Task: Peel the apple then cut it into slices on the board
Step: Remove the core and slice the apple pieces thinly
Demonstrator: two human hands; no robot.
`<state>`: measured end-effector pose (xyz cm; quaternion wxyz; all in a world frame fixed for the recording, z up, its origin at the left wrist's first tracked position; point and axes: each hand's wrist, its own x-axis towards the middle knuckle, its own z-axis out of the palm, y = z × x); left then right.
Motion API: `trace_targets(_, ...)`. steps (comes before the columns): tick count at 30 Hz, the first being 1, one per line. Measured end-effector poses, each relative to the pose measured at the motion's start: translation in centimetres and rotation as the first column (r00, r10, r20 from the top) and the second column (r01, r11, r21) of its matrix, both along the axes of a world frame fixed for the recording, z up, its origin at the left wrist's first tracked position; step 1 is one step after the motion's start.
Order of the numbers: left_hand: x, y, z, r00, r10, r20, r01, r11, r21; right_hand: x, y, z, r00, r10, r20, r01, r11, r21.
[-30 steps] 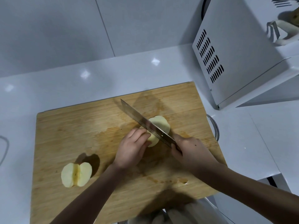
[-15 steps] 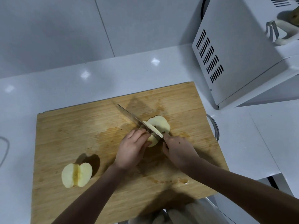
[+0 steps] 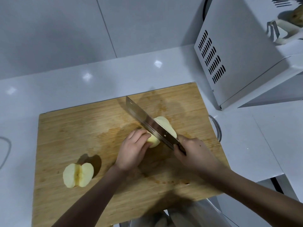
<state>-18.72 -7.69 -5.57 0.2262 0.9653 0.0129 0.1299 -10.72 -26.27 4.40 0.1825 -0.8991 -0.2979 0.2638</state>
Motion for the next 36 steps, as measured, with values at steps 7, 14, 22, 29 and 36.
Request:
trace_targets(7, 0.0, -0.2, 0.0, 1.0, 0.004, -0.014, -0.004, 1.0, -0.015, -0.4, 0.1, 0.2, 0.997, 0.052, 0.052, -0.051, 0.998, -0.033)
trace_targets(14, 0.0, -0.4, 0.1, 1.0, 0.016, 0.025, -0.015, 1.0, -0.021, -0.3, 1.2, -0.8, 0.992, 0.092, 0.089, -0.085, 0.992, -0.089)
trace_targets(22, -0.4, -0.5, 0.0, 0.998, 0.062, -0.01, -0.062, 0.998, -0.017, 0.5, 1.8, -2.5, 0.998, -0.008, -0.07, 0.001, 0.995, -0.099)
trace_targets(29, -0.4, -0.2, 0.0, 0.999, 0.035, -0.035, -0.035, 0.999, -0.008, 1.7, 0.0, -1.2, 0.991, -0.082, -0.108, 0.083, 0.997, 0.004)
trace_targets(36, 0.1, -0.8, 1.2, 0.996, 0.054, -0.073, -0.053, 0.999, 0.01, 1.6, -0.6, -0.4, 0.993, -0.074, 0.095, 0.075, 0.997, -0.001)
